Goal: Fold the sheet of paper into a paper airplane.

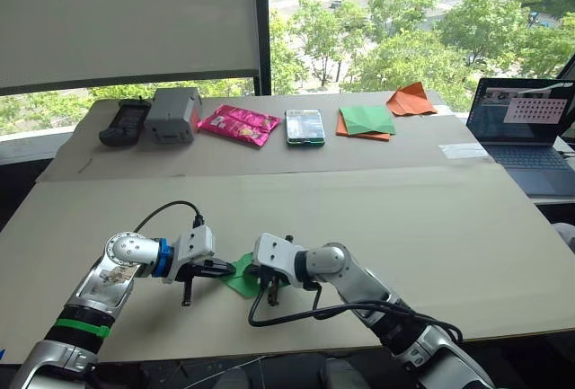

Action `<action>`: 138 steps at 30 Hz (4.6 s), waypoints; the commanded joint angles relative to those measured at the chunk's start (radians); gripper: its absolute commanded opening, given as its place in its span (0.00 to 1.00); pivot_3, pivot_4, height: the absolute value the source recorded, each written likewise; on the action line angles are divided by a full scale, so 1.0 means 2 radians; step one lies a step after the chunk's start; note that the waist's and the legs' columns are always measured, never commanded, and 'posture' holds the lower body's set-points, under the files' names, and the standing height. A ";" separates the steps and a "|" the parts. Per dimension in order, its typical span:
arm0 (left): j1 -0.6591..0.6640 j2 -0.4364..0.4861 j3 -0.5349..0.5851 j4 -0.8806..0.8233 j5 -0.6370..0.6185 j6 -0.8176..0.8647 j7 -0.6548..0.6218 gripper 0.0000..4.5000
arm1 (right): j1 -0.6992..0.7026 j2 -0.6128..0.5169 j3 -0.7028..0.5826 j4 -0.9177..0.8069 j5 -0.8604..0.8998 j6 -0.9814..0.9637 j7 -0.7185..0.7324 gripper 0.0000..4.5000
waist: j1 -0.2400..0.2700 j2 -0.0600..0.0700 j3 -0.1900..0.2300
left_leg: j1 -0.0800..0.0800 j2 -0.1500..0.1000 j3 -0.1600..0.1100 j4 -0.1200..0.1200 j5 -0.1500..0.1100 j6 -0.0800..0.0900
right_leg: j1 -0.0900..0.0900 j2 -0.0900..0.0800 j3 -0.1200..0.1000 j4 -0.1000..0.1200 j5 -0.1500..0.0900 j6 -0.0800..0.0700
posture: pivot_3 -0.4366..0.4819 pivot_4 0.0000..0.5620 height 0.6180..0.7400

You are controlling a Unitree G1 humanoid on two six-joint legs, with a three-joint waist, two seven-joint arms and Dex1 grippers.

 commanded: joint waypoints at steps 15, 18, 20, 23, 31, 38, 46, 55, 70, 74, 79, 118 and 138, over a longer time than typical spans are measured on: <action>0.001 0.007 -0.015 0.023 0.022 -0.002 -0.004 0.00 | 0.058 -0.078 -0.034 -0.019 -0.013 0.040 0.001 0.00 | 0.014 0.001 -0.001 | -0.001 0.000 0.000 0.001 0.000 0.000 | 0.000 -0.001 0.000 -0.003 0.000 0.000 | 0.48 0.27 1.00; 0.002 0.006 -0.016 0.023 0.021 -0.002 -0.005 0.00 | 0.060 -0.082 -0.036 -0.021 -0.012 0.043 0.001 0.00 | 0.014 0.000 -0.001 | -0.002 0.000 0.000 0.001 0.000 0.000 | 0.000 -0.001 0.000 -0.003 0.000 0.000 | 0.48 0.27 1.00; 0.001 0.005 -0.017 0.023 0.022 -0.003 -0.005 0.00 | 0.061 -0.082 -0.036 -0.023 -0.013 0.046 0.002 0.00 | 0.014 0.000 -0.001 | -0.002 0.000 0.000 0.001 0.000 0.000 | 0.000 -0.001 0.000 -0.004 0.000 0.000 | 0.48 0.27 1.00; -0.001 0.003 -0.019 0.023 0.023 -0.003 -0.005 0.00 | 0.065 -0.087 -0.041 -0.032 -0.012 0.054 0.001 0.00 | 0.014 0.000 -0.001 | -0.002 0.000 0.000 0.001 0.000 0.000 | 0.000 -0.001 0.000 -0.004 0.000 0.000 | 0.48 0.27 1.00; 0.002 0.003 -0.024 0.023 0.023 -0.008 -0.007 0.00 | 0.082 -0.115 -0.054 -0.056 -0.010 0.068 0.003 0.00 | 0.016 0.000 -0.001 | -0.002 -0.001 0.000 0.001 0.000 0.000 | 0.001 -0.001 0.000 -0.005 0.000 0.000 | 0.48 0.27 1.00; 0.001 0.001 -0.026 0.023 0.024 -0.009 -0.005 0.00 | 0.098 -0.137 -0.065 -0.077 -0.010 0.082 0.002 0.00 | 0.017 -0.001 -0.002 | -0.002 -0.001 0.001 0.001 0.000 0.000 | 0.001 -0.001 0.000 -0.006 0.000 0.000 | 0.48 0.27 1.00; 0.000 0.001 -0.027 0.021 0.024 -0.008 -0.006 0.00 | 0.097 -0.135 -0.117 -0.150 0.035 0.070 0.006 0.00 | 0.018 -0.002 -0.002 | -0.002 -0.001 0.001 0.001 -0.001 -0.001 | 0.000 -0.002 0.000 -0.006 0.000 0.000 | 0.48 0.27 1.00; -0.007 -0.001 -0.028 0.024 0.028 -0.011 -0.010 0.00 | 0.060 -0.080 -0.115 -0.225 0.093 0.119 -0.001 0.00 | 0.013 0.000 0.001 | -0.003 -0.001 0.001 0.000 0.000 -0.001 | 0.000 -0.002 0.000 -0.006 0.000 0.001 | 0.48 0.27 1.00; -0.003 0.001 -0.022 0.008 0.022 -0.003 -0.008 0.00 | 0.033 -0.057 -0.047 -0.069 0.031 0.121 -0.036 0.00 | 0.013 -0.001 0.001 | -0.003 -0.001 0.001 0.000 0.000 0.000 | 0.000 -0.002 0.000 -0.006 0.000 0.001 | 0.48 0.27 1.00; -0.019 0.019 -0.002 -0.010 0.002 0.016 -0.023 0.00 | 0.034 -0.062 -0.034 -0.066 0.028 0.143 -0.030 0.00 | 0.011 -0.001 0.001 | -0.003 -0.001 0.001 0.000 0.000 0.000 | 0.000 -0.002 0.000 -0.006 0.000 0.001 | 0.48 0.27 1.00; -0.031 0.025 0.013 -0.071 -0.056 0.087 -0.053 0.00 | 0.033 -0.061 -0.031 -0.059 0.025 0.147 -0.035 0.00 | 0.011 -0.002 0.001 | -0.003 -0.001 0.001 0.000 0.000 0.000 | 0.000 -0.002 0.000 -0.006 0.000 0.001 | 0.48 0.27 1.00; 0.020 0.019 -0.028 0.054 0.040 -0.022 0.000 0.00 | 0.015 -0.048 -0.032 -0.042 0.024 0.158 -0.051 0.00 | -0.003 -0.001 -0.003 | 0.000 0.000 0.000 -0.003 0.000 0.000 | 0.001 -0.001 0.000 -0.005 0.001 0.001 | 0.48 0.27 1.00; 0.031 0.060 0.064 -0.060 -0.087 0.112 -0.034 0.00 | 0.011 -0.043 -0.030 -0.033 0.025 0.156 -0.050 0.00 | -0.002 -0.003 0.000 | 0.002 0.000 0.000 -0.006 0.000 0.000 | 0.000 -0.001 0.000 -0.005 0.000 0.001 | 0.48 0.27 1.00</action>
